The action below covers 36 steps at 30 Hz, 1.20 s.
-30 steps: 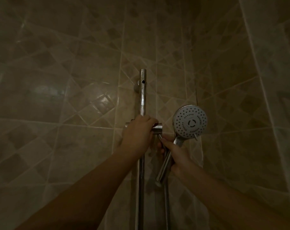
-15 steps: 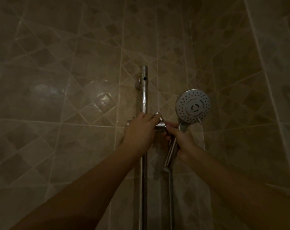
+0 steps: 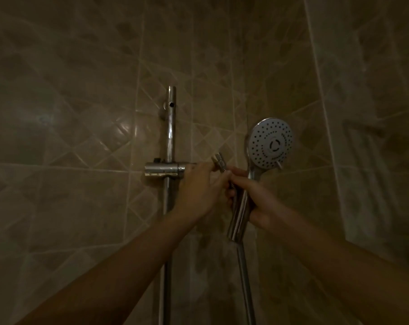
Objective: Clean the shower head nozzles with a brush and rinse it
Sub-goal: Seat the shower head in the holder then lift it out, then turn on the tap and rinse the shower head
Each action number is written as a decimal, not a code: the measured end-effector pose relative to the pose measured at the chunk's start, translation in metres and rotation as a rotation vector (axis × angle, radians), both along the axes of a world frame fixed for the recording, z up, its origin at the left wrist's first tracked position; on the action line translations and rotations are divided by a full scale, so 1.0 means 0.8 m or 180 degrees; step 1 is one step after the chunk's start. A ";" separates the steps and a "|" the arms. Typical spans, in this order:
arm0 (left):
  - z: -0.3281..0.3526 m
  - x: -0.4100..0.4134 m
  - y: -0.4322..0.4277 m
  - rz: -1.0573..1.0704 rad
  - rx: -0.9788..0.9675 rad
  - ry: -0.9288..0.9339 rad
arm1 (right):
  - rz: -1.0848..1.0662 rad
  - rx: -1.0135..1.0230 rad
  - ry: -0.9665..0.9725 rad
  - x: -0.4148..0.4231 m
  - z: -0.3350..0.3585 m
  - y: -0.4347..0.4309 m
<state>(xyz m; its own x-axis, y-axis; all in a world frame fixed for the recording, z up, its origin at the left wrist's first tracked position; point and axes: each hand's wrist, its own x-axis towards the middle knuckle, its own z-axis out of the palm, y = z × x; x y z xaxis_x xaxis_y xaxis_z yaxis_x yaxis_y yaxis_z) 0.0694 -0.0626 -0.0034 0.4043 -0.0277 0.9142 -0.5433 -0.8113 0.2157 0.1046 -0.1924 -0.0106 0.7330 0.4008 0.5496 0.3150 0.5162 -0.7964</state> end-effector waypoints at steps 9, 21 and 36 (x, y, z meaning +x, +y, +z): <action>-0.118 -0.007 -0.055 -0.1867 -0.1596 0.1066 | 0.0230 -0.0533 0.0444 -0.023 -0.122 -0.063; -0.365 -0.020 -0.111 -0.2234 -0.2946 0.2540 | 0.0216 -0.1197 0.1606 -0.059 -0.366 -0.122; -0.623 -0.170 -0.013 -0.1014 -0.2765 0.4429 | -0.0657 -0.2297 0.2827 -0.171 -0.686 -0.141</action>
<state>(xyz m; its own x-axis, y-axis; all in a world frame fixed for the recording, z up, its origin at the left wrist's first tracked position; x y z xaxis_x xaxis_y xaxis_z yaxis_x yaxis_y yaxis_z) -0.0667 -0.0729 -0.5016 0.9448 0.0256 -0.3267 0.3276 -0.1020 0.9393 -0.0322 -0.3048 -0.5594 0.8337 0.2391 -0.4977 -0.4766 -0.1435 -0.8673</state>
